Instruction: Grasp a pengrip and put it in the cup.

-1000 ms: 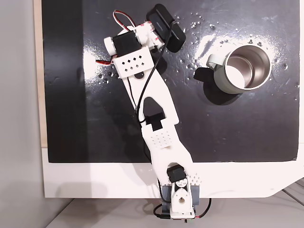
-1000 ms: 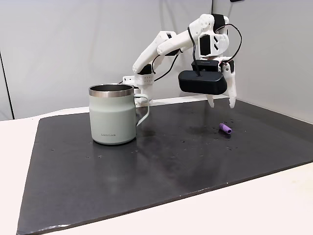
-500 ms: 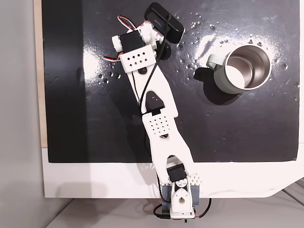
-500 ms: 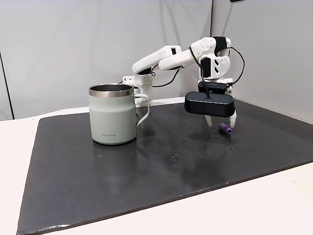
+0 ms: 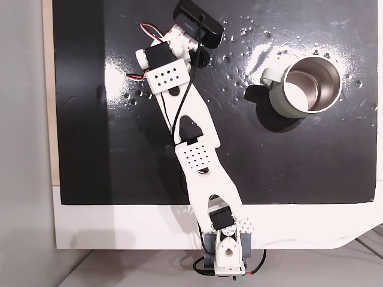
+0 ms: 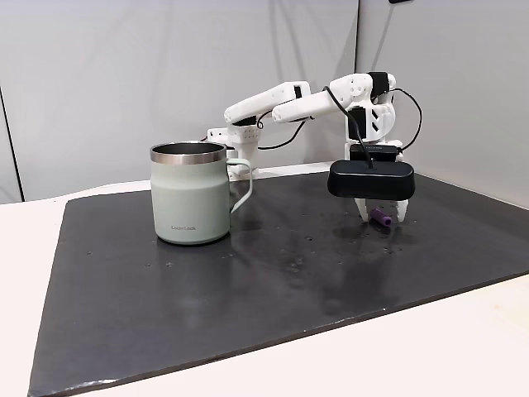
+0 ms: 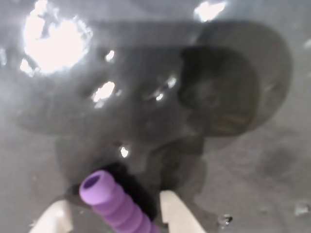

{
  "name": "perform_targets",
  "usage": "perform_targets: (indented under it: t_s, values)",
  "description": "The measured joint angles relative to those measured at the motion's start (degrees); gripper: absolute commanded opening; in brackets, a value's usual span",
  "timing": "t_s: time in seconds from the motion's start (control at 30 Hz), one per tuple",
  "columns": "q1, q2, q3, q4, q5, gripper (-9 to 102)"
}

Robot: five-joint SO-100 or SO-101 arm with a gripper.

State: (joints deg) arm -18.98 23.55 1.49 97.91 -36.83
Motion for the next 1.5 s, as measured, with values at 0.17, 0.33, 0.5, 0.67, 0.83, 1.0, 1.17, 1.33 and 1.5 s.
perform_targets:
  t_s: [0.17,0.33,0.5,0.67,0.83,1.0,1.17,1.33,1.5]
  values:
    - [-0.5,-1.2,-1.1,0.0,-0.1,0]
    - [-0.7,-1.6,-2.5,0.7,1.1,0]
    - [-0.3,-1.8,-4.9,2.5,3.9,0]
    - [2.4,4.0,-4.9,2.8,7.5,0]
    - [6.8,15.4,-3.9,3.3,9.1,0]
    - [12.7,26.9,0.2,4.7,9.6,0]
    - [20.9,36.6,5.5,4.7,10.7,0]
    - [30.4,45.0,10.9,4.7,10.5,0]
    - [38.2,51.2,17.8,4.8,8.9,0]
